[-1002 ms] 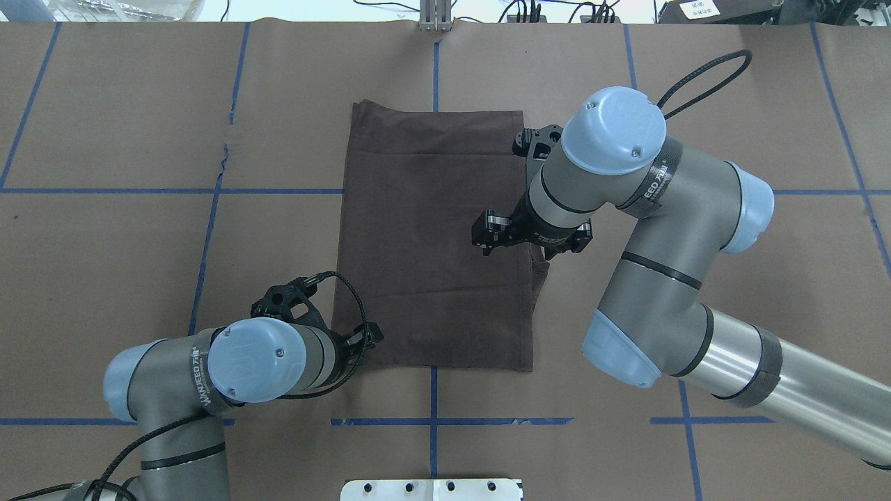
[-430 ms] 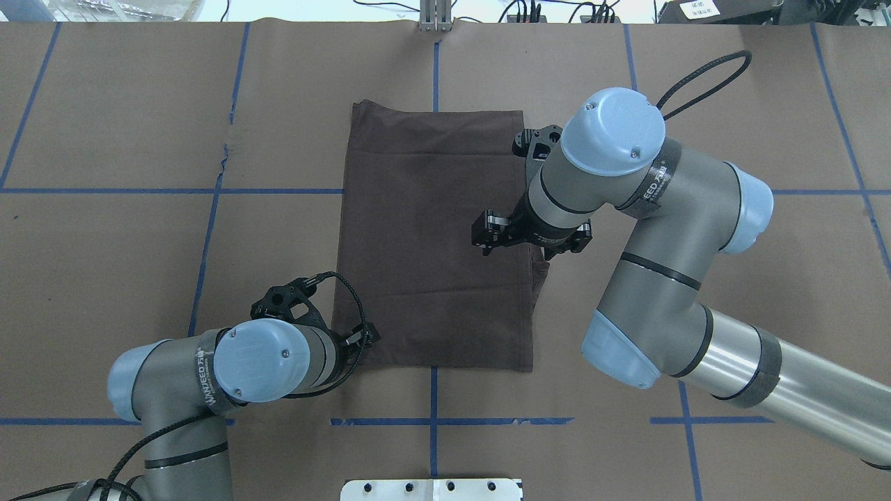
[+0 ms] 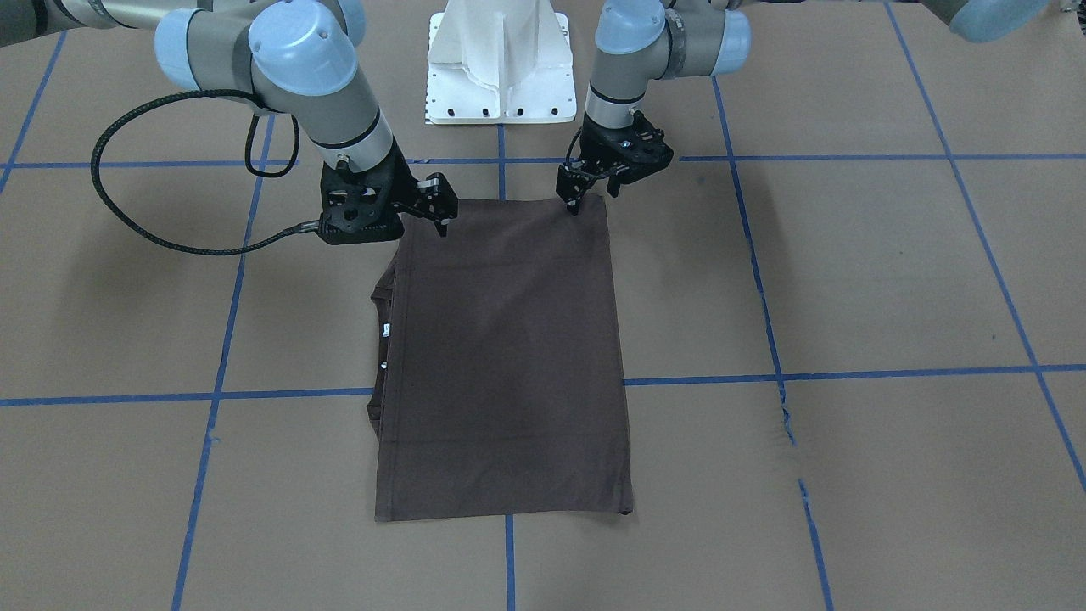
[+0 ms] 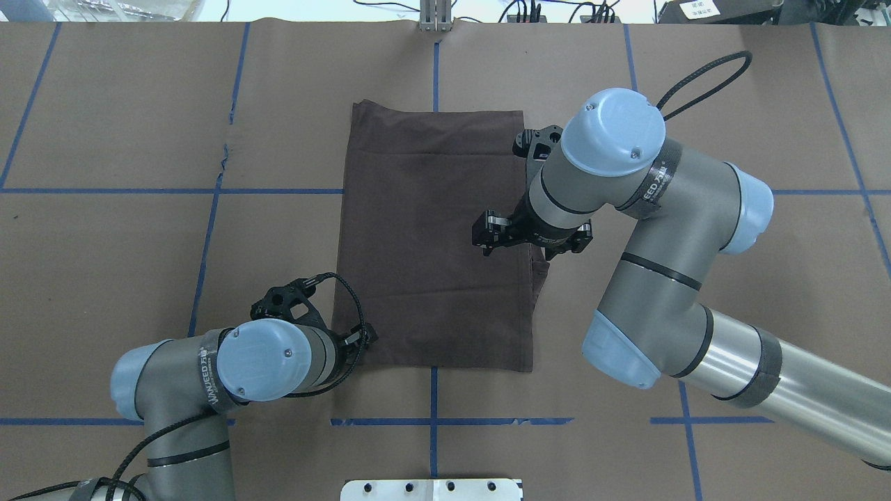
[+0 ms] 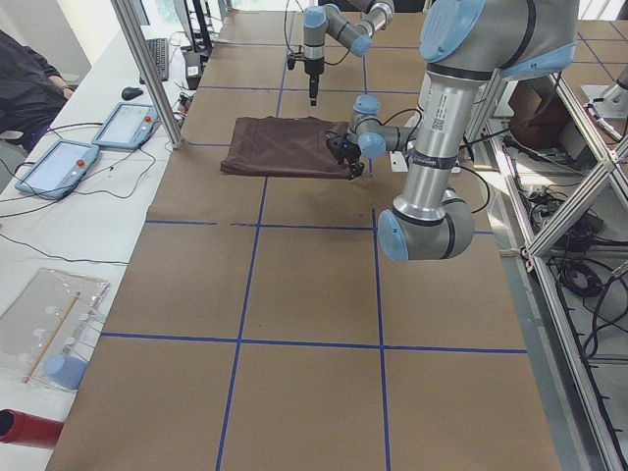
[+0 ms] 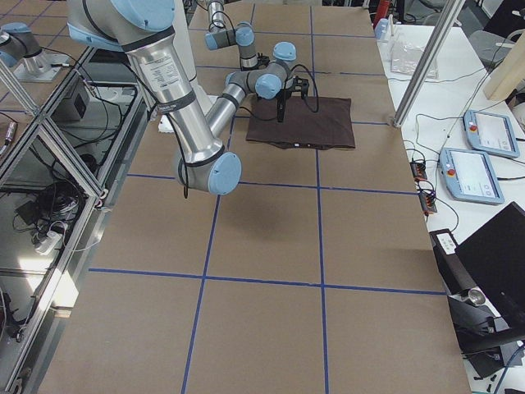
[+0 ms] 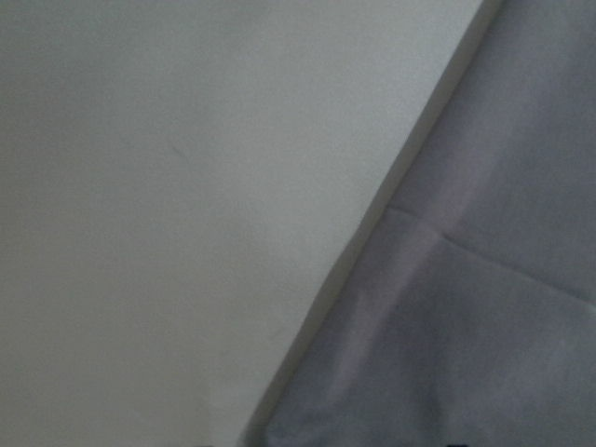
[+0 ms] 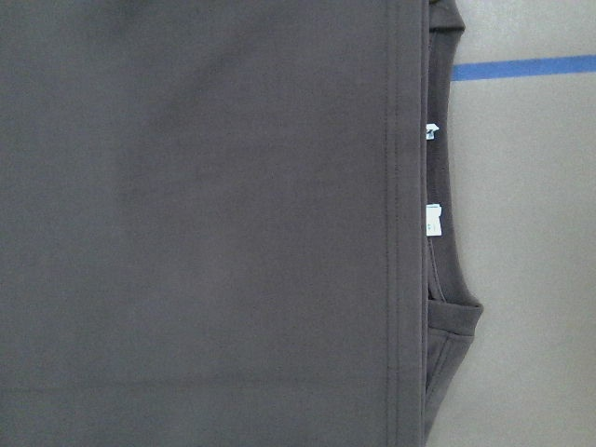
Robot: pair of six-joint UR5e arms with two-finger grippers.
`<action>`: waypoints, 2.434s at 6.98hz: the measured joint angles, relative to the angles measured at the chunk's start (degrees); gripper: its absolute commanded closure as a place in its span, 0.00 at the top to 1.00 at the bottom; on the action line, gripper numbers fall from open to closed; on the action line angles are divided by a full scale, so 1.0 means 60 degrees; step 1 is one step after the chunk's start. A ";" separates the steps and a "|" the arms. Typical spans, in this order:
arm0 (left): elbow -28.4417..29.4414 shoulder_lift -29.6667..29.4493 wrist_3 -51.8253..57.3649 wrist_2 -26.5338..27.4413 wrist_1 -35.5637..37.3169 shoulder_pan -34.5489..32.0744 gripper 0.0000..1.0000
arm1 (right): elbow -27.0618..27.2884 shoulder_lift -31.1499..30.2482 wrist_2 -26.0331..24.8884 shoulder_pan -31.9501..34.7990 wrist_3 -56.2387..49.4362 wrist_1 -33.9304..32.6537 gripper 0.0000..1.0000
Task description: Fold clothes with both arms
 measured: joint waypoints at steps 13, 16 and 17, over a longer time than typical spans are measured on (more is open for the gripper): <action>-0.0425 -0.0088 0.1223 -0.0114 0.0131 -0.0400 0.00 | 0.0458 -0.0102 -0.0363 -0.0795 0.3220 0.0009 1.00; -0.0416 -0.0079 0.1342 -0.0111 0.0092 -0.0410 0.00 | 0.0685 -0.0461 -0.2101 -0.2420 0.6502 0.0012 1.00; -0.0376 -0.0075 0.1346 -0.0094 0.0081 -0.0411 0.00 | 0.0627 -0.0533 -0.2631 -0.2803 0.6798 0.0006 1.00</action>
